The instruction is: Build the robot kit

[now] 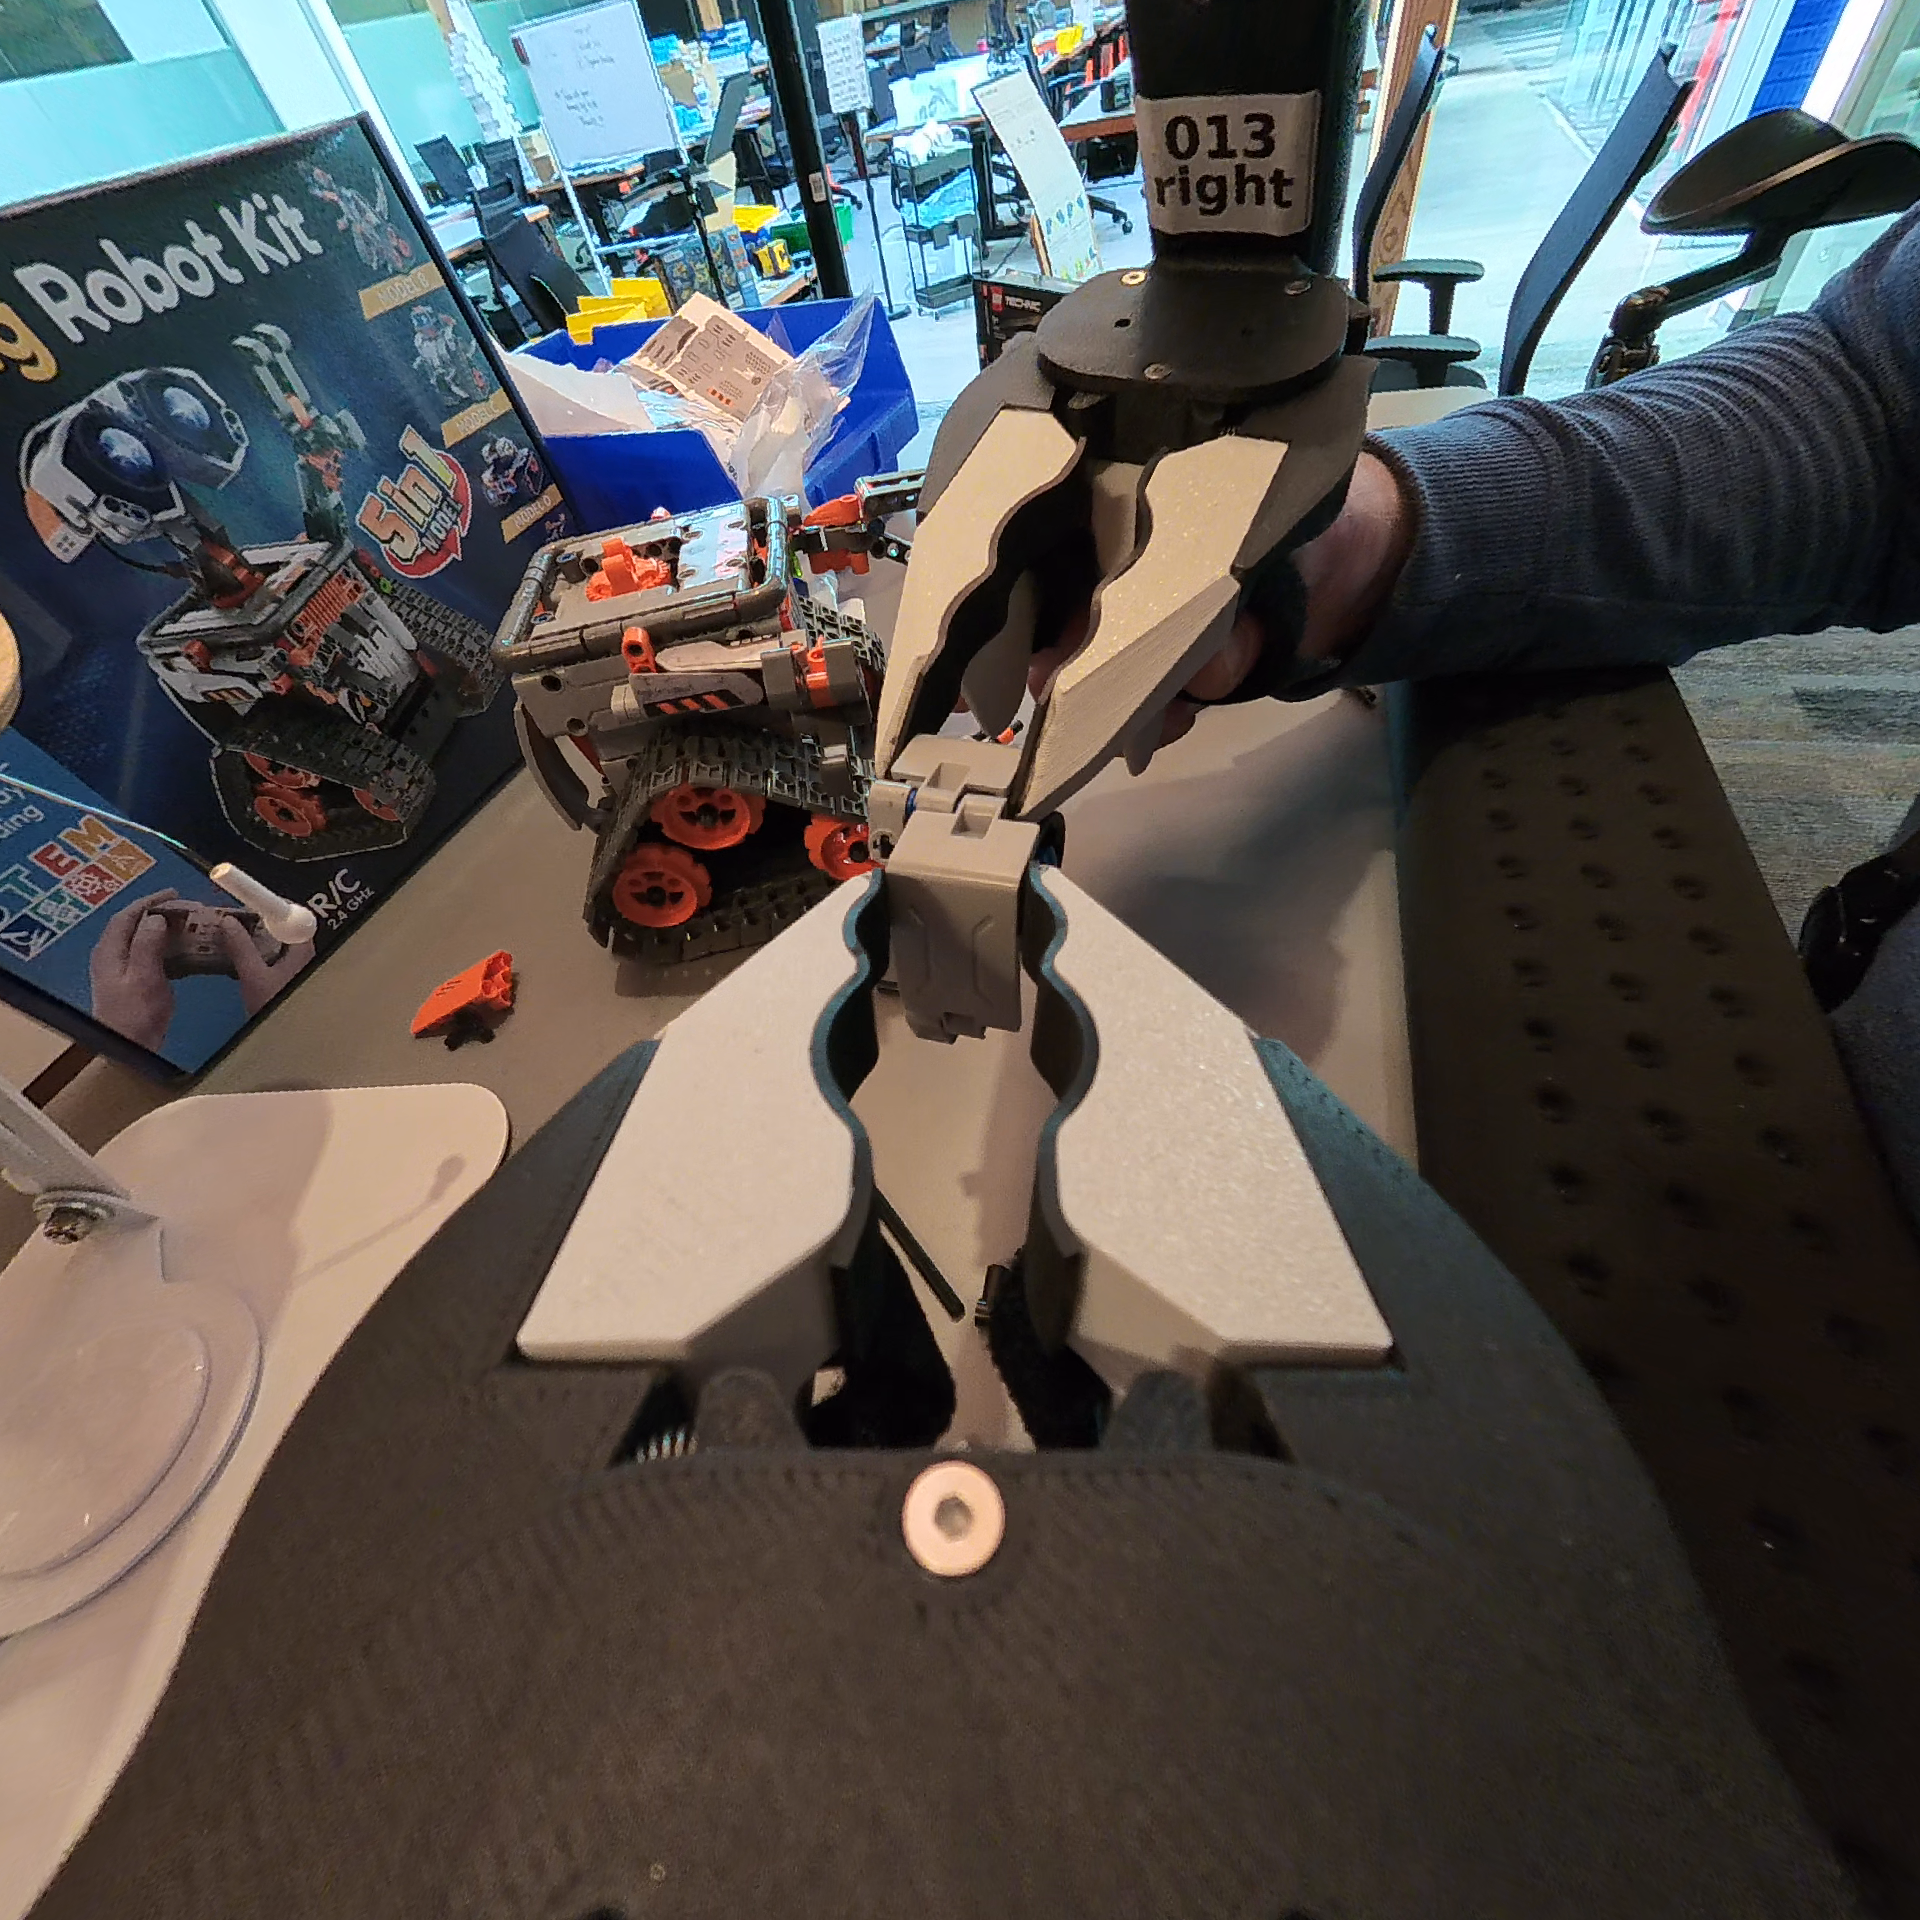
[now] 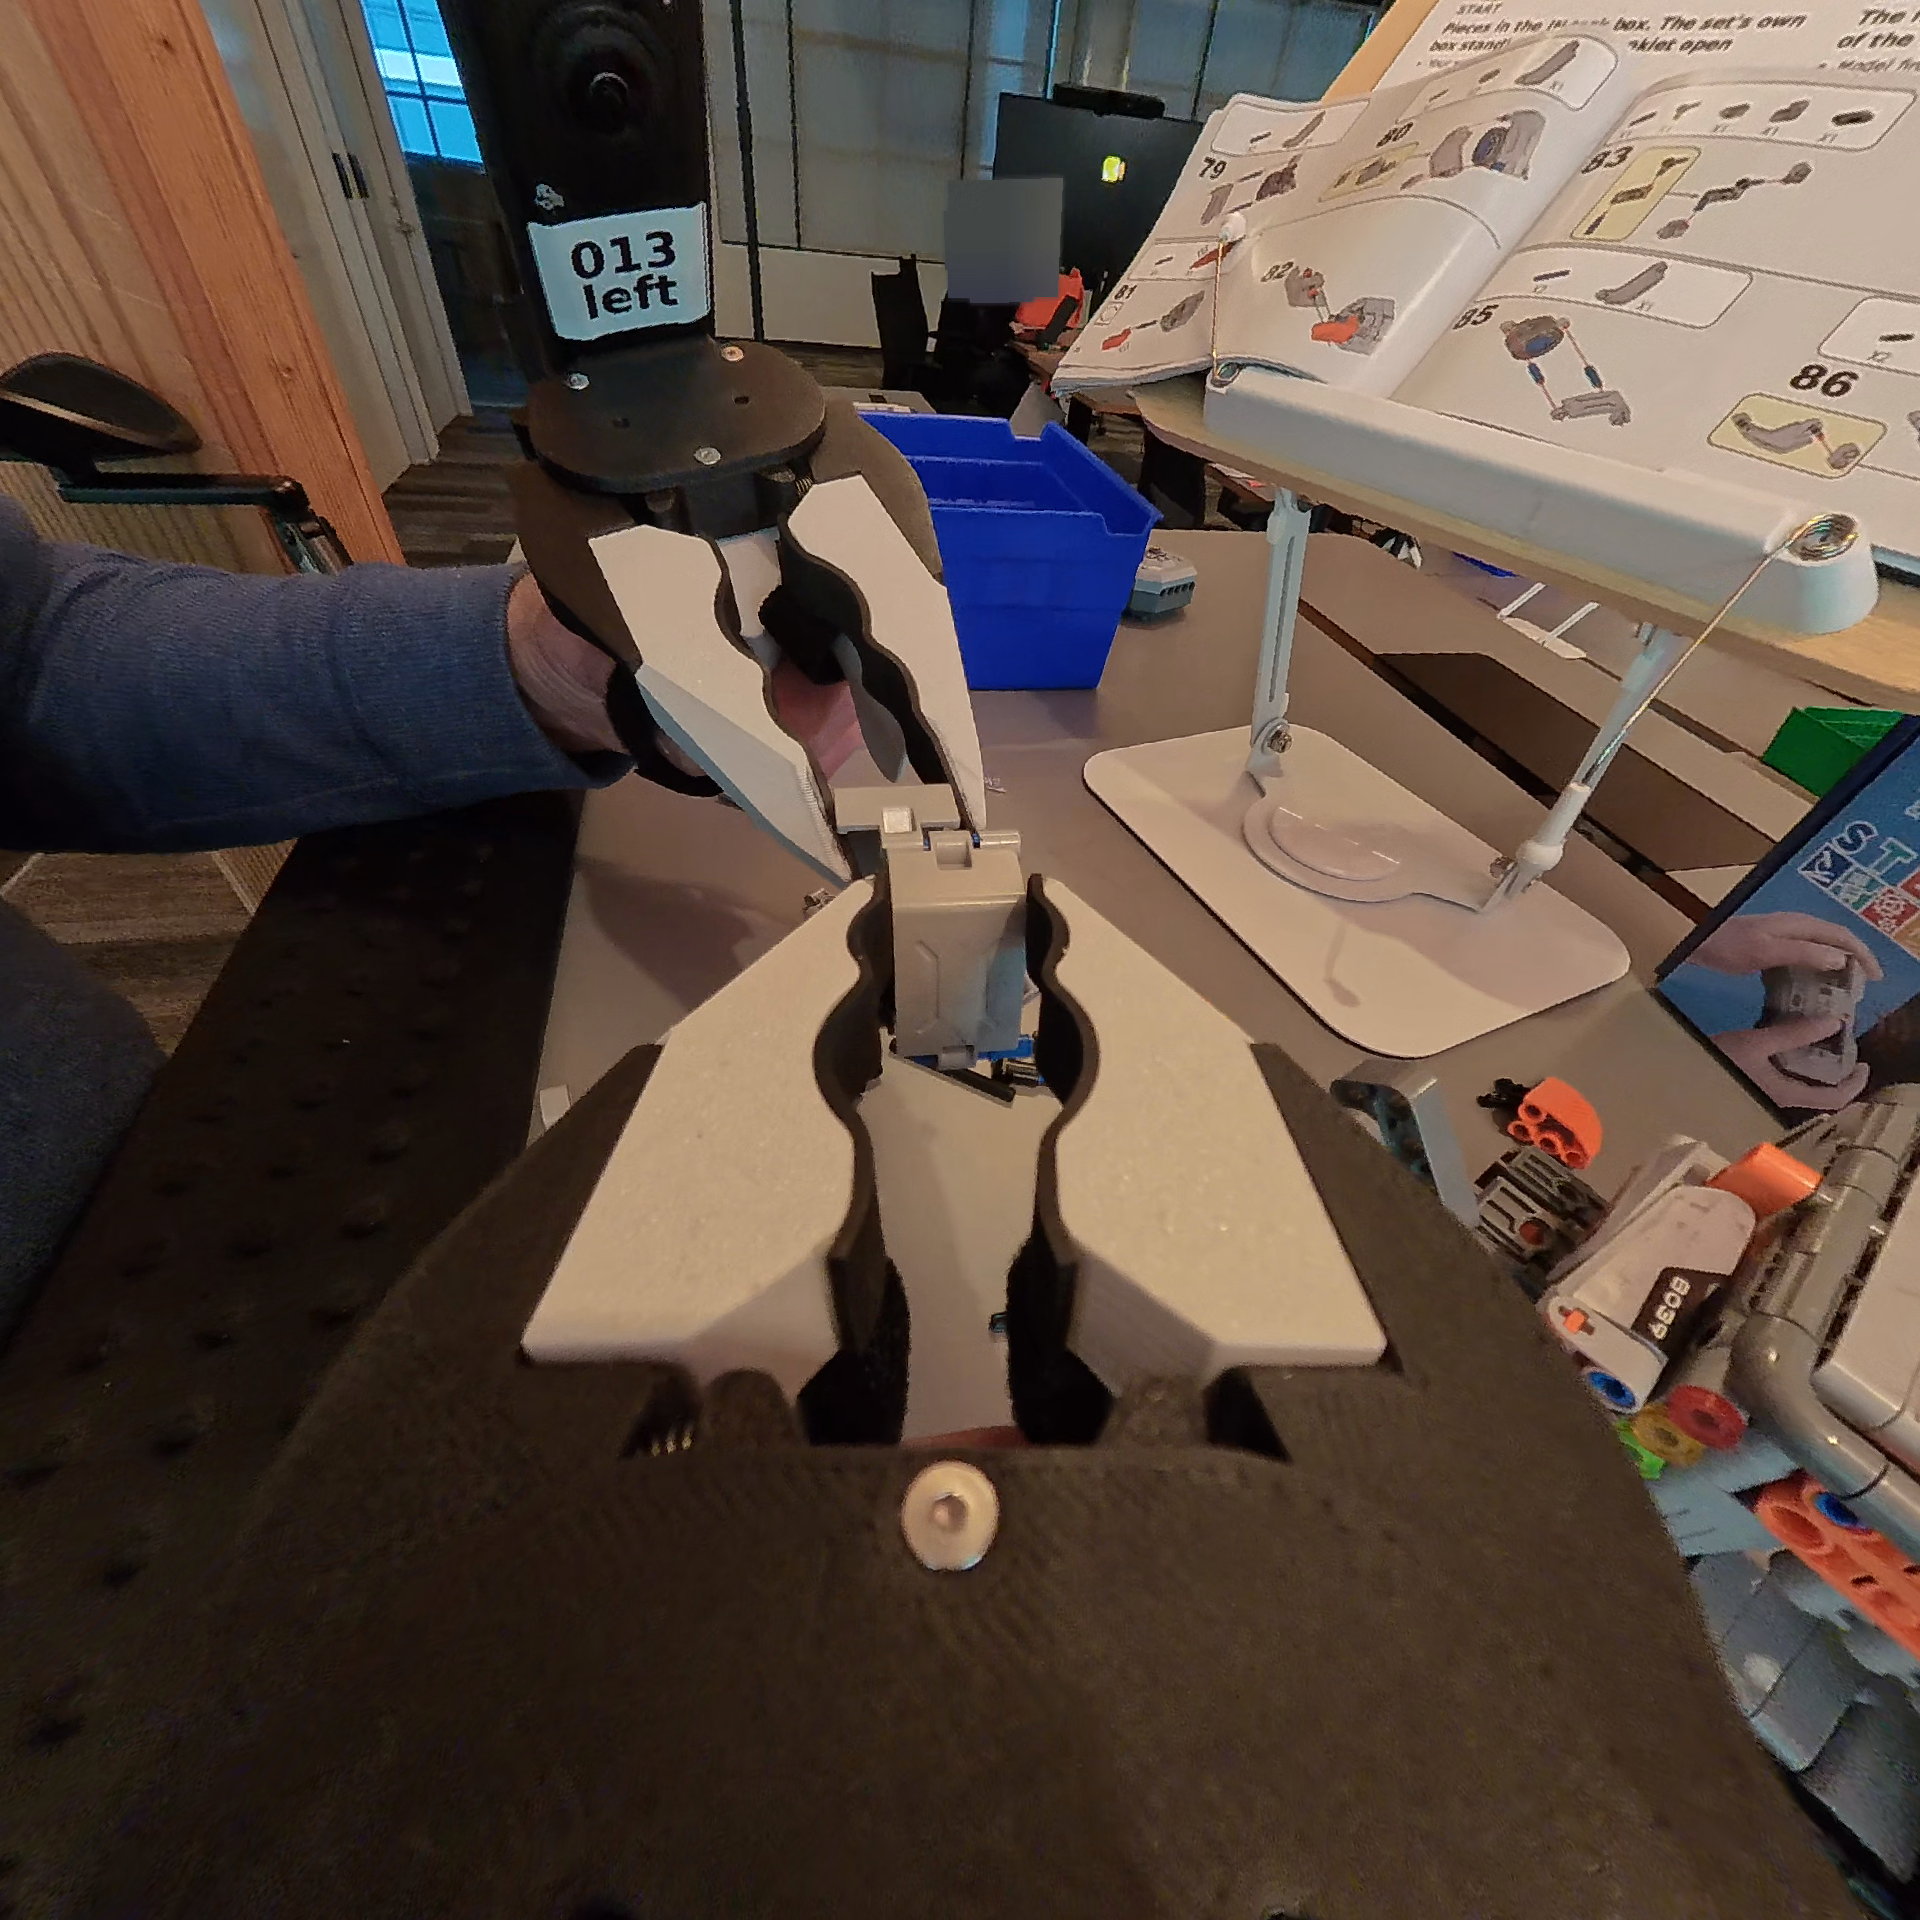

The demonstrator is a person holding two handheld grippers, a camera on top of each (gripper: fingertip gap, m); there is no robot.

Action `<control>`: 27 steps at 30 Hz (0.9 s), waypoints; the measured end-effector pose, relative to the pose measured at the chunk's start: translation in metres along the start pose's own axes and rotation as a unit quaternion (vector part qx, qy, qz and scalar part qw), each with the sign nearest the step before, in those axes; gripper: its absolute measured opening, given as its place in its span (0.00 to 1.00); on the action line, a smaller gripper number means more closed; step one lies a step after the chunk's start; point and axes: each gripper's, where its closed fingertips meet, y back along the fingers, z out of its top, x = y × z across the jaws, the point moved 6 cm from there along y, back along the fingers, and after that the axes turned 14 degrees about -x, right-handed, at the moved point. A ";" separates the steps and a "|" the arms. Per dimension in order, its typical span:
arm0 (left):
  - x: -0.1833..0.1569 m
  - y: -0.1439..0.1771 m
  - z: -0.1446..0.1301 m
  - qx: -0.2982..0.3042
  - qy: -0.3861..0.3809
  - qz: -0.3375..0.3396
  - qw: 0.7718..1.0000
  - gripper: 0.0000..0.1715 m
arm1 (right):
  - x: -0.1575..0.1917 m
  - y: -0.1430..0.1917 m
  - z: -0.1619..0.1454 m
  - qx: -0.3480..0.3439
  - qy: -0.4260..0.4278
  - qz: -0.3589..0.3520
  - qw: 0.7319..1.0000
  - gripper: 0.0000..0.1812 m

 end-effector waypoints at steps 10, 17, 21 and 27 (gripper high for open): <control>0.001 0.000 -0.001 0.003 -0.001 0.003 1.000 0.13 | -0.001 -0.001 -0.002 0.003 -0.003 0.000 1.000 0.13; 0.000 0.000 0.000 0.001 -0.009 0.003 1.000 0.13 | -0.001 0.000 -0.001 -0.003 -0.008 0.003 1.000 0.13; 0.000 0.000 0.001 0.000 -0.010 0.003 1.000 0.13 | -0.001 0.000 0.000 -0.006 -0.007 0.004 1.000 0.12; -0.001 0.000 0.001 -0.002 -0.005 -0.005 1.000 0.13 | 0.001 0.001 0.000 -0.007 0.001 0.011 1.000 0.12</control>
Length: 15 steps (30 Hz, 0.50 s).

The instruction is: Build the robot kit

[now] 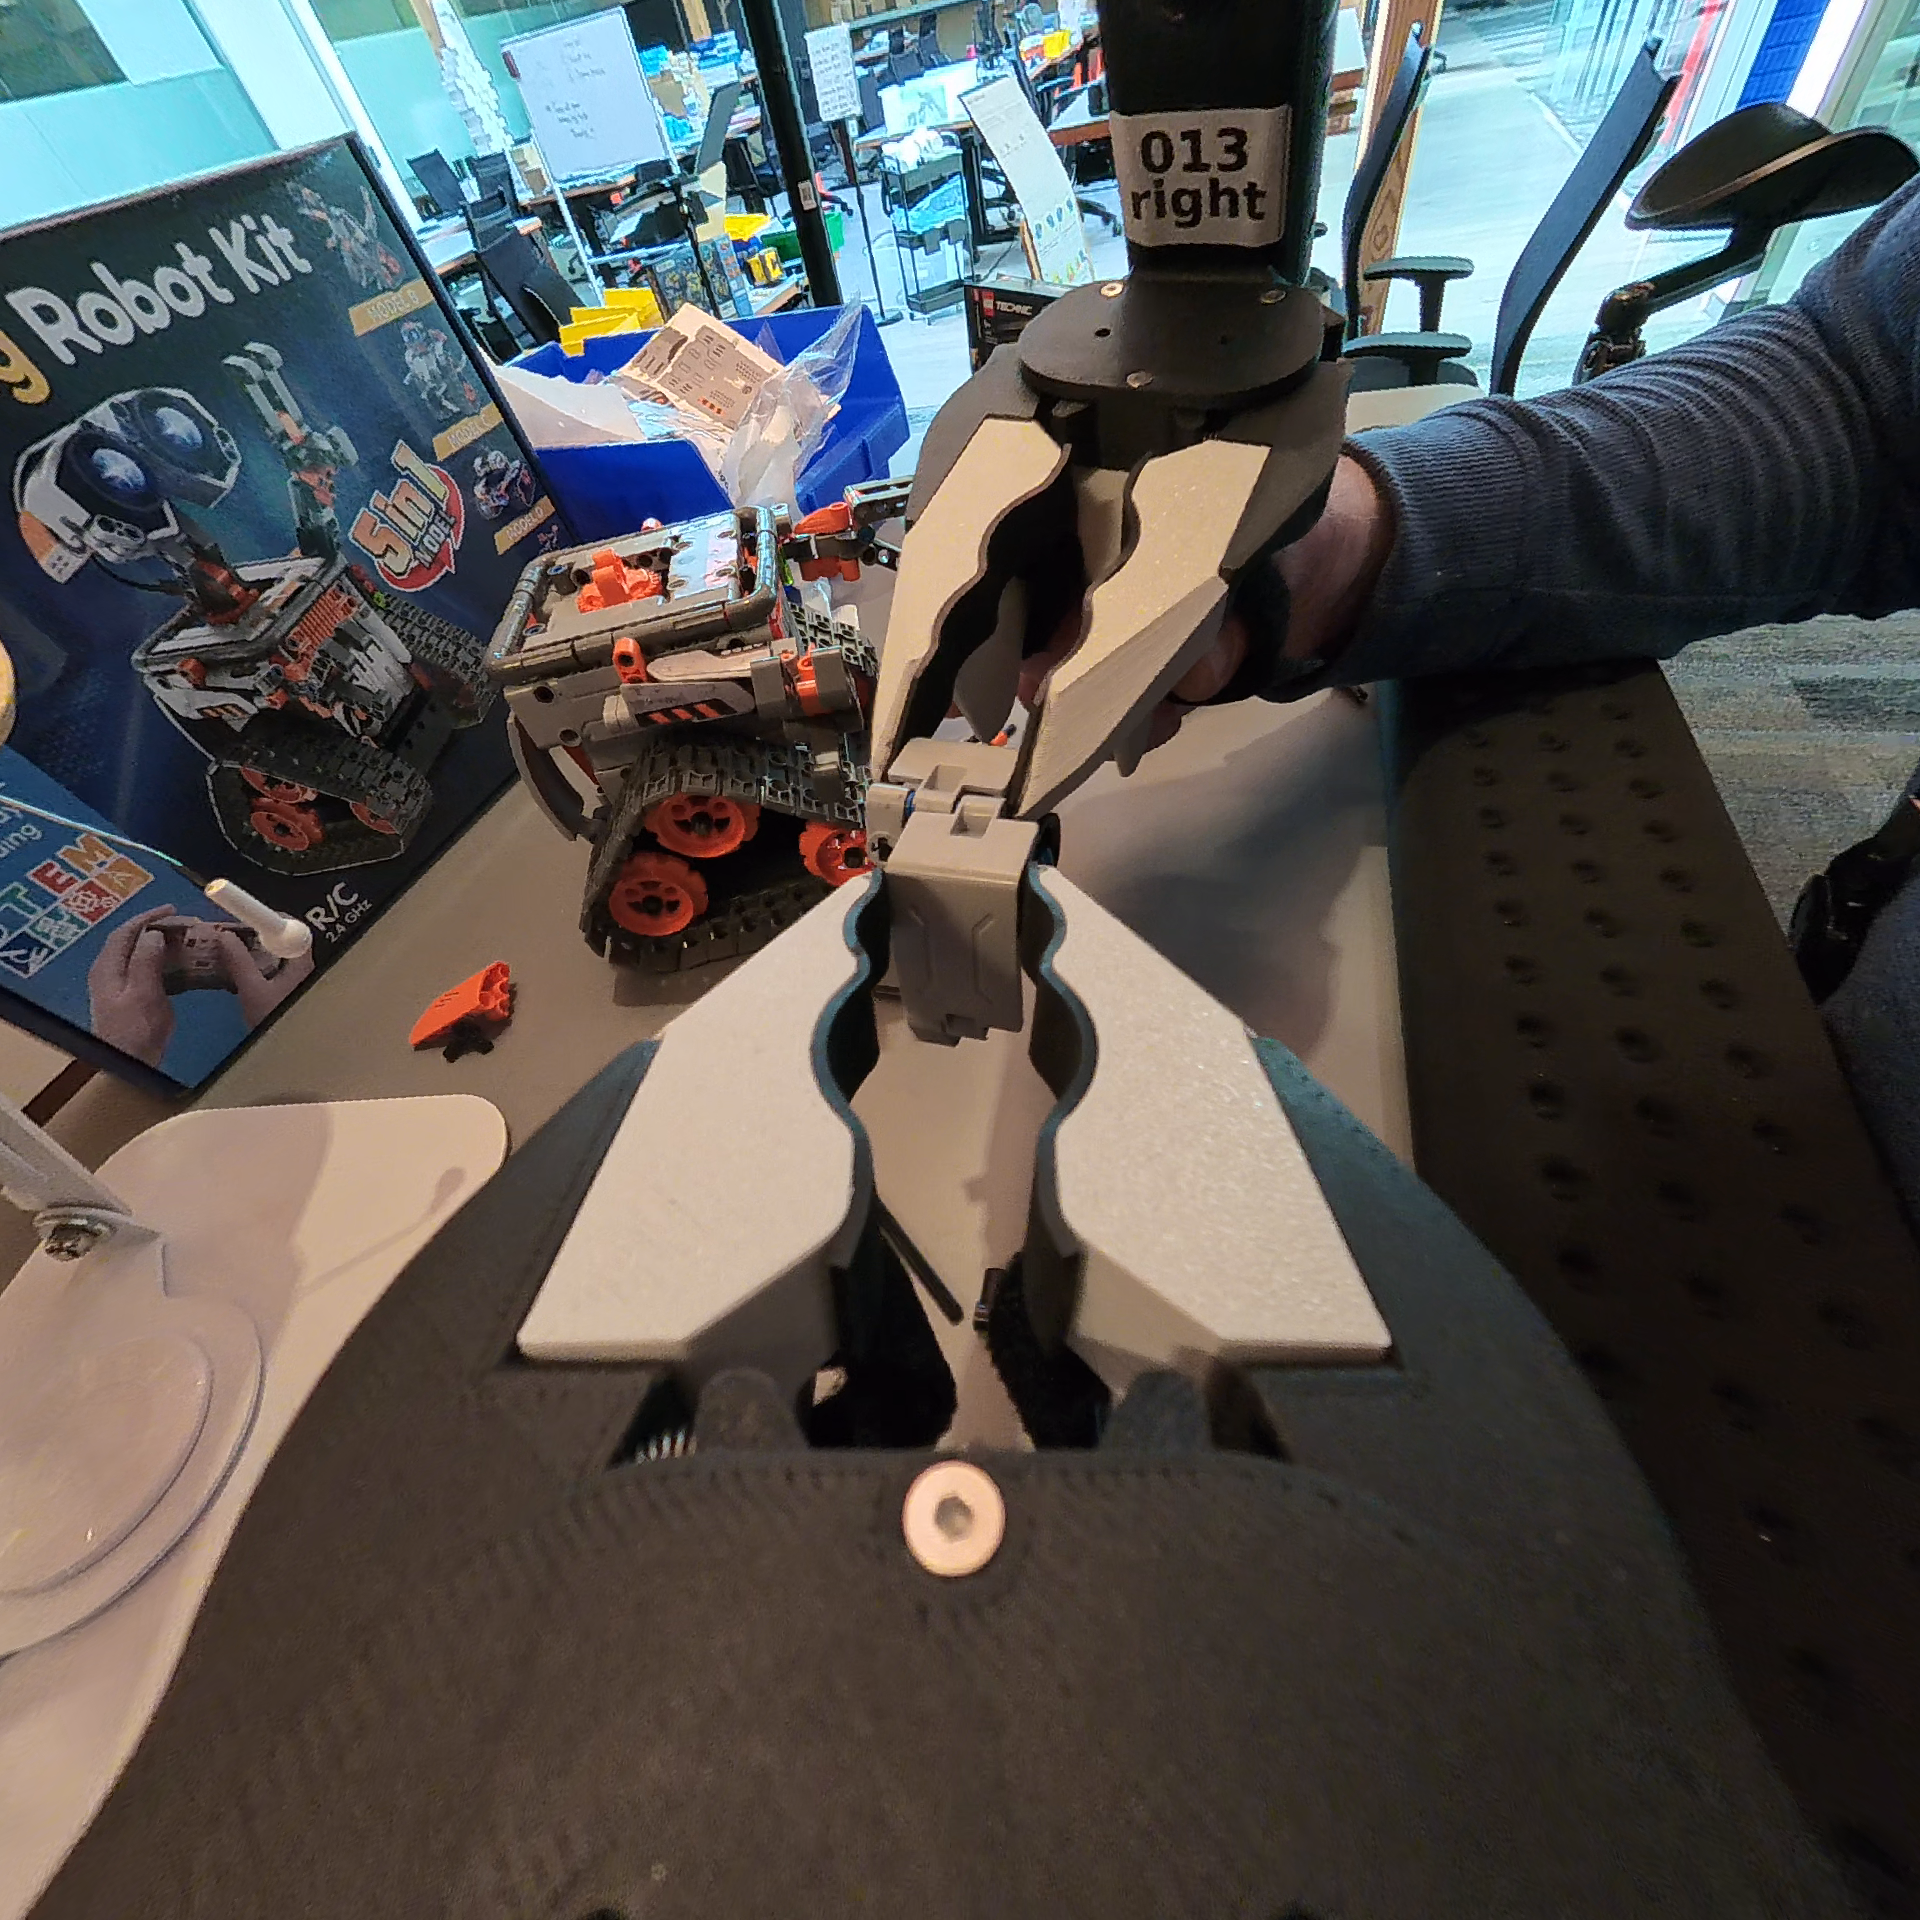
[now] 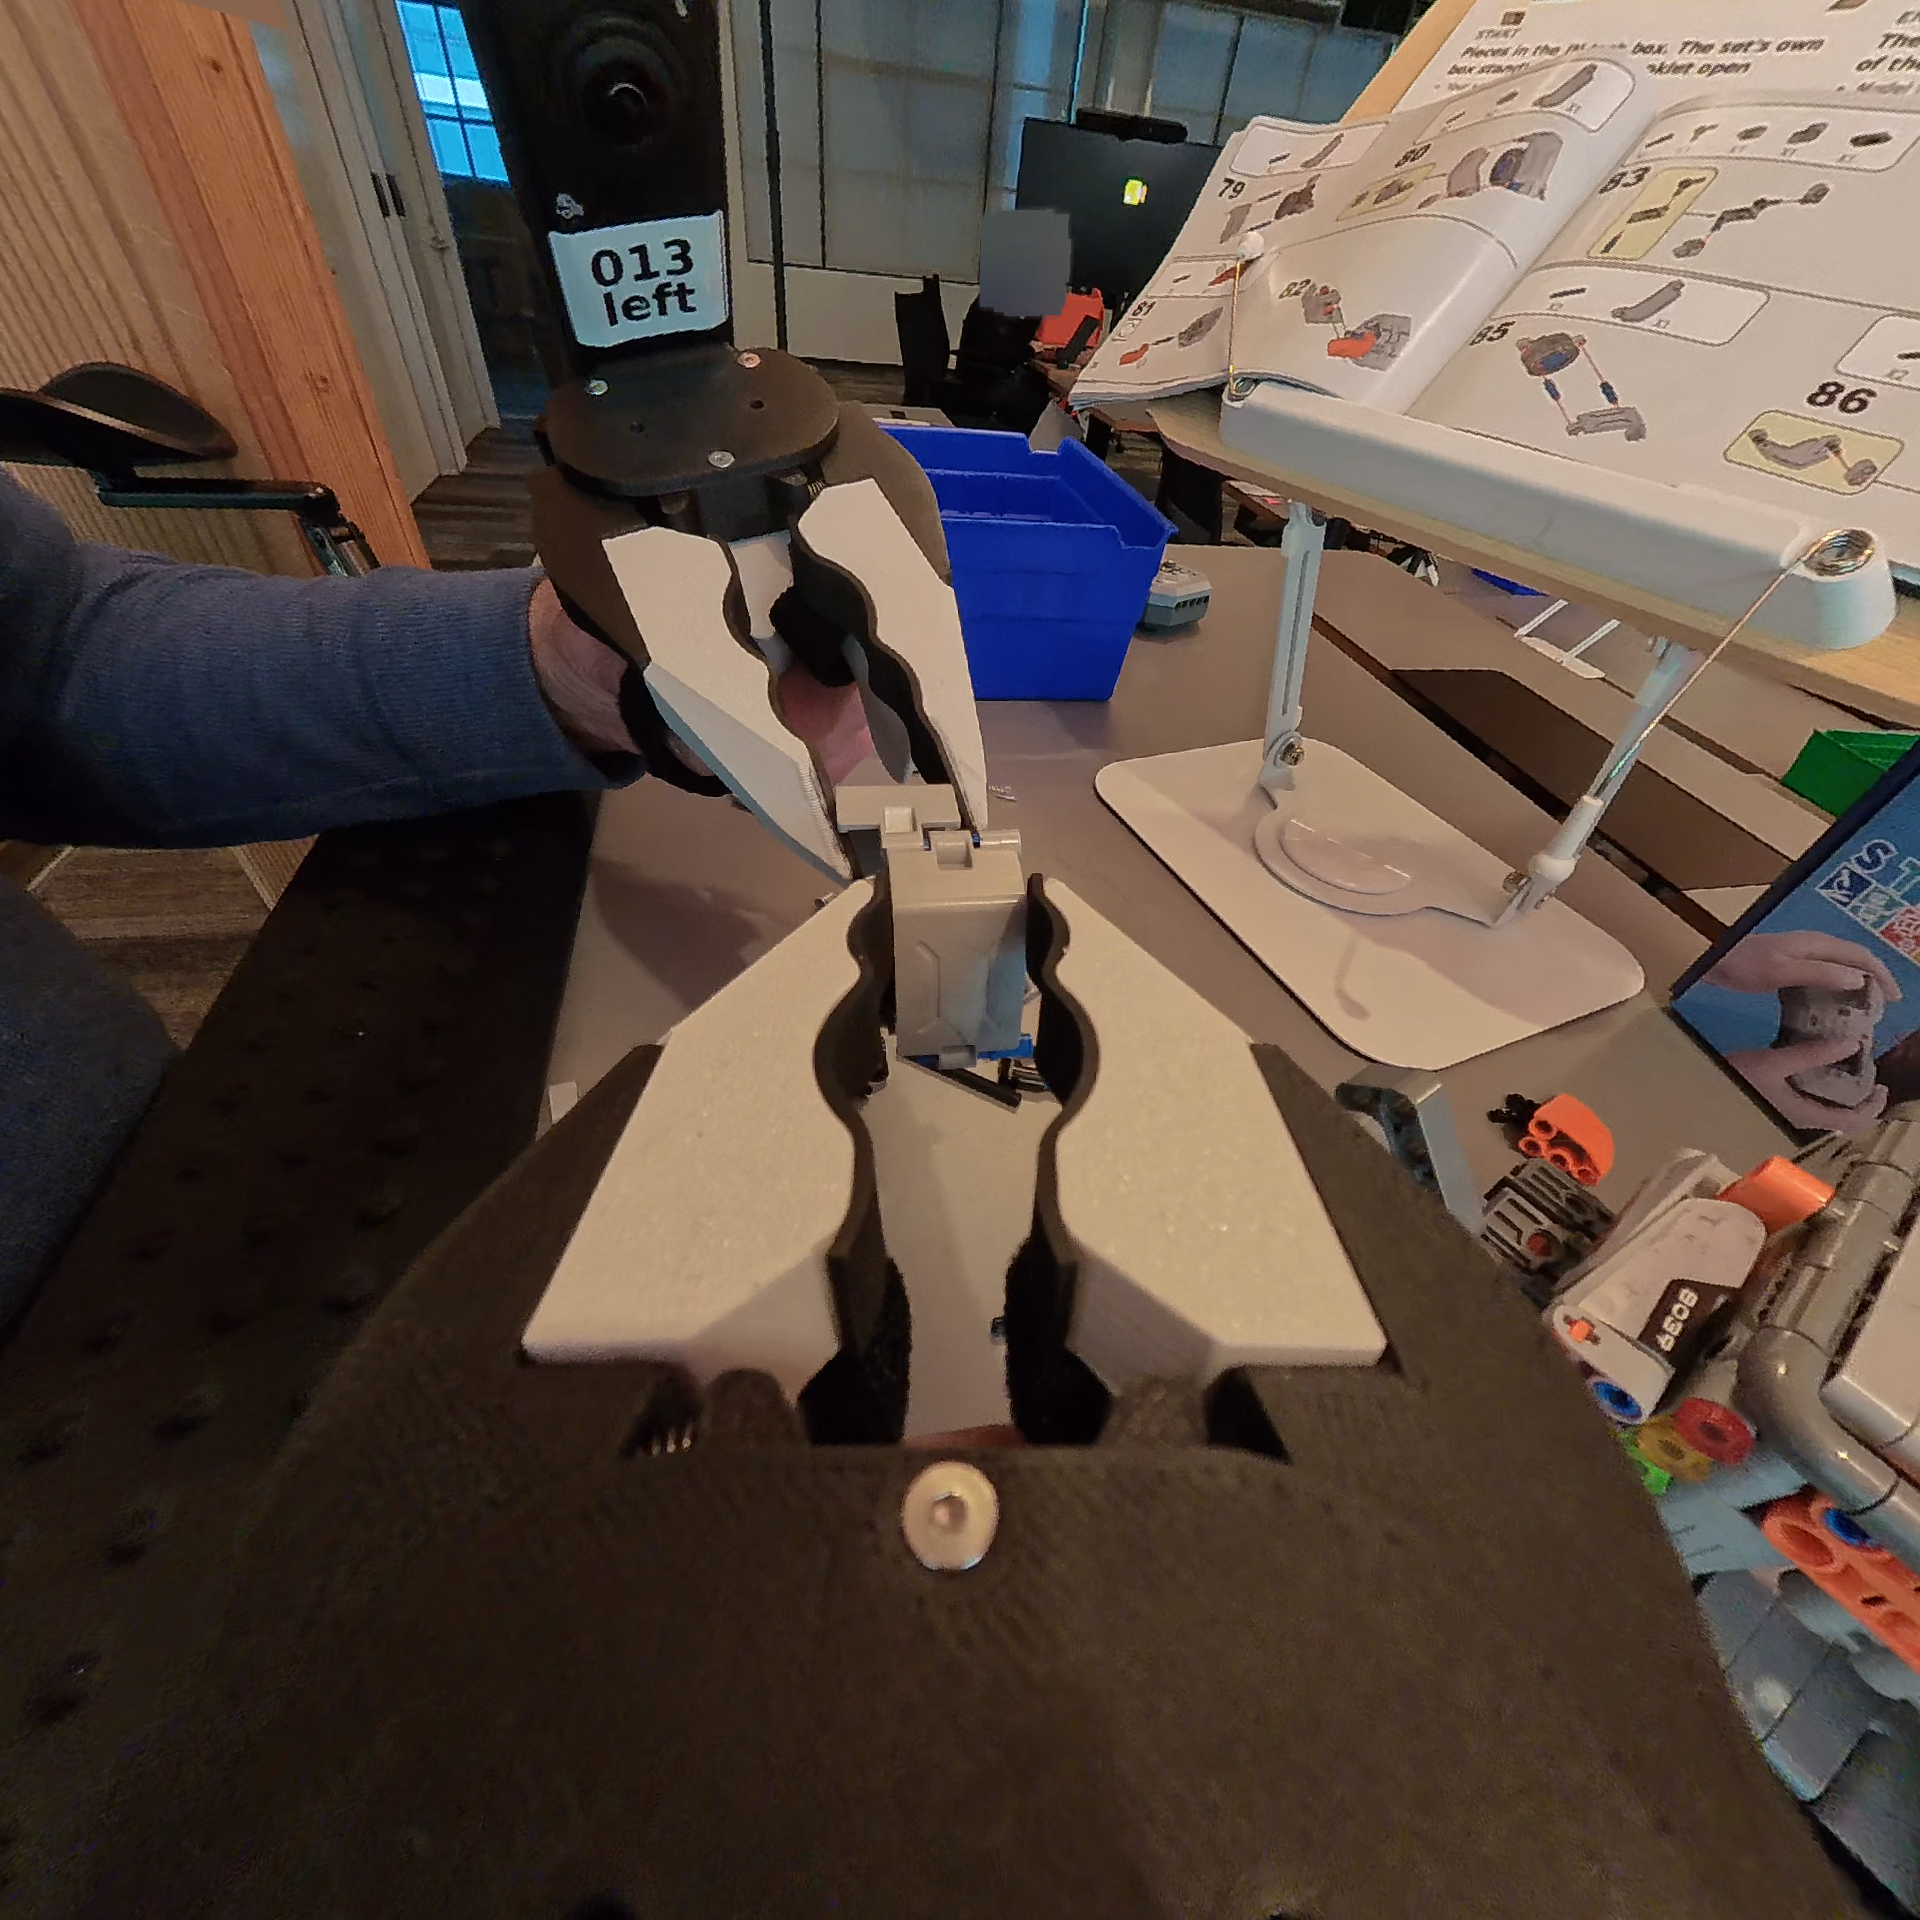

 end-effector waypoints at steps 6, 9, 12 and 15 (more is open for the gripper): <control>-0.001 0.000 -0.003 0.003 0.009 -0.003 1.000 0.12 | 0.001 0.000 -0.002 0.007 0.016 0.006 1.000 0.12; -0.002 0.000 -0.005 0.013 -0.005 0.002 1.000 0.12 | 0.001 -0.001 -0.004 0.016 0.006 0.005 1.000 0.12; -0.004 0.000 -0.005 0.036 -0.040 0.013 0.998 0.12 | -0.001 -0.001 -0.007 0.030 -0.001 -0.005 1.000 0.12; -0.028 -0.014 0.004 0.013 -0.045 -0.042 0.998 0.12 | -0.007 -0.003 -0.016 0.063 0.001 -0.028 0.998 0.12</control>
